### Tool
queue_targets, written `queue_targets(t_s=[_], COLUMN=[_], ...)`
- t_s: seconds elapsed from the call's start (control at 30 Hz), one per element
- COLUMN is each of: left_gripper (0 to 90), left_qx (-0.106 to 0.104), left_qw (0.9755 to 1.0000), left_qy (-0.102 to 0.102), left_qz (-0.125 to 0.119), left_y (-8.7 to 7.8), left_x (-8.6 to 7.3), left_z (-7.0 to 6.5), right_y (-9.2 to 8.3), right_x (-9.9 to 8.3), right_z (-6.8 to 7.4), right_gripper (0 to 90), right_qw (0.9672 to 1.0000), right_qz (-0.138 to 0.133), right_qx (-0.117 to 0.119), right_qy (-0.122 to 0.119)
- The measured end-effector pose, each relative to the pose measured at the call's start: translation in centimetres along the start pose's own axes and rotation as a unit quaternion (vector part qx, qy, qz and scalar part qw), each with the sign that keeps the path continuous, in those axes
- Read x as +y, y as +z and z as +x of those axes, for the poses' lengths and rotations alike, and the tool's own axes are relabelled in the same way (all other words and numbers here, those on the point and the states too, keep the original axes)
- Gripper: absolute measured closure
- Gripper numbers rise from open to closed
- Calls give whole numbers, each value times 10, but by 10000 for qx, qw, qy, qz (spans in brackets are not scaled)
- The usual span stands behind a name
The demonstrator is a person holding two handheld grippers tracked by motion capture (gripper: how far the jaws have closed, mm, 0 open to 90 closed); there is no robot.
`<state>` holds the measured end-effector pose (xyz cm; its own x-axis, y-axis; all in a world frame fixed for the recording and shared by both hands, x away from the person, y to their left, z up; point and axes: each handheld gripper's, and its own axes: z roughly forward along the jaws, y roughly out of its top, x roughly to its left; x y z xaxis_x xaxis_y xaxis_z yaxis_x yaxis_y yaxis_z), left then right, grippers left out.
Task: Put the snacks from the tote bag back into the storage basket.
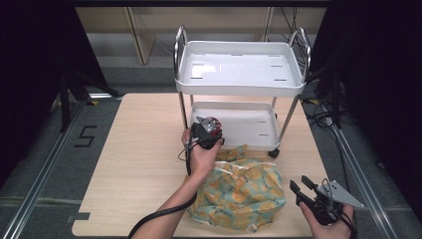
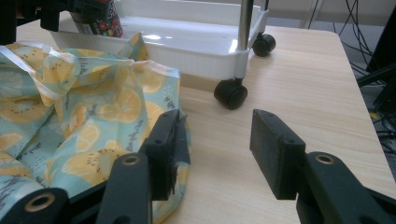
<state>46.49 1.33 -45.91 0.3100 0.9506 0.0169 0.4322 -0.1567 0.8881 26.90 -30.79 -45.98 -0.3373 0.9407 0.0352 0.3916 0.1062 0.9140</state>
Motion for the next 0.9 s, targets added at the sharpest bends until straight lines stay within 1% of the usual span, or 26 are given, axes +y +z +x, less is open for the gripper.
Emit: queue_targets(t_s=[0.03, 0.07, 0.13, 0.17, 0.27, 0.3, 0.37, 0.43, 0.47, 0.53, 0.67, 0.7, 0.73, 0.77, 0.9], left_gripper=[252, 252, 252, 253, 252, 252, 252, 253, 252, 252, 252, 252, 252, 252, 252], left_qx=[-46, -41, 7, -10, -11, -10, -24, -32, 0, 46, 51, 30, 52, 14, 24], left_qw=[10000, 10000, 10000, 10000, 10000, 10000, 10000, 9999, 9999, 9998, 9998, 9997, 9998, 9997, 9997], left_qy=[-8, -9, -16, -40, -36, -82, -37, -74, -93, 34, 25, 12, 8, -6, -26], left_qz=[10, 12, 8, 12, 35, 39, 77, 88, 91, 171, 182, 226, 188, 235, 229], left_y=[0, 0, 0, 1, 1, 2, 2, 3, 3, 3, 5, 5, 6, 6, 6], left_x=[0, 0, 0, 0, 0, -1, -1, -2, -2, -3, -4, -4, -5, -5, -5], left_z=[0, 0, 0, 0, 0, -1, -1, -1, -2, 0, -1, -1, -1, 0, 0], right_y=[0, 0, -1, 0, 0, 0, 0, 0, 0, 0, 0, 0, 0, 0, 0], right_x=[0, 0, 0, 0, 0, 0, 0, 0, 0, 0, 0, 0, 0, 0, 0], right_z=[0, 1, 2, 0, 0, 0, 0, 0, 0, 0, 0, 1, 0, 1, 1], right_gripper=[538, 538, 539, 538, 538, 539, 539, 539, 539, 538, 539, 538, 539, 538, 538], right_qw=[10000, 10000, 9999, 10000, 10000, 10000, 10000, 10000, 10000, 10000, 10000, 10000, 10000, 10000, 10000], right_qz=[-1, -2, 29, -1, -1, -5, -7, -1, 1, 3, 2, 0, 9, 8, -4], right_qx=[3, -6, -1, 0, 1, -3, -2, 5, 6, 15, 17, 16, 15, 11, 13], right_qy=[4, 6, 103, 3, 3, -6, -8, 3, 5, 15, 8, 12, -24, -3, 5])
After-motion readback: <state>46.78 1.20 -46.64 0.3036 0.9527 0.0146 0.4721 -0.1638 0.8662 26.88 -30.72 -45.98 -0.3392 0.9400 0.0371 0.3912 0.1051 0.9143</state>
